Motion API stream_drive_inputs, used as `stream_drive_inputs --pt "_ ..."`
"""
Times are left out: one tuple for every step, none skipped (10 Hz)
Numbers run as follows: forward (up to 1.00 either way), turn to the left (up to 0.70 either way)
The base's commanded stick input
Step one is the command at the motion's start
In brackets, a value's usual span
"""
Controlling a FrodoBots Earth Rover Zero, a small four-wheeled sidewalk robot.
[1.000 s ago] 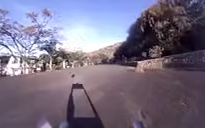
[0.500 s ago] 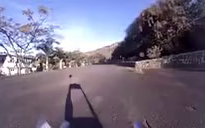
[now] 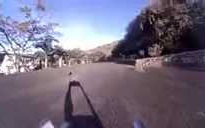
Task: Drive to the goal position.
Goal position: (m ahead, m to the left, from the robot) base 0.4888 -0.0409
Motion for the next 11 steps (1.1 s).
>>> stream_drive_inputs --pt "0.5 0.0" --pt "0.5 0.0" --pt "0.5 0.0" --pt "0.5 -0.29" --pt "0.5 -0.42" --pt "0.5 -0.12" --pt "0.5 -0.01" --pt "0.5 -0.03" --pt "0.5 -0.05" --pt "0.5 -0.07" --pt "0.5 -0.09"
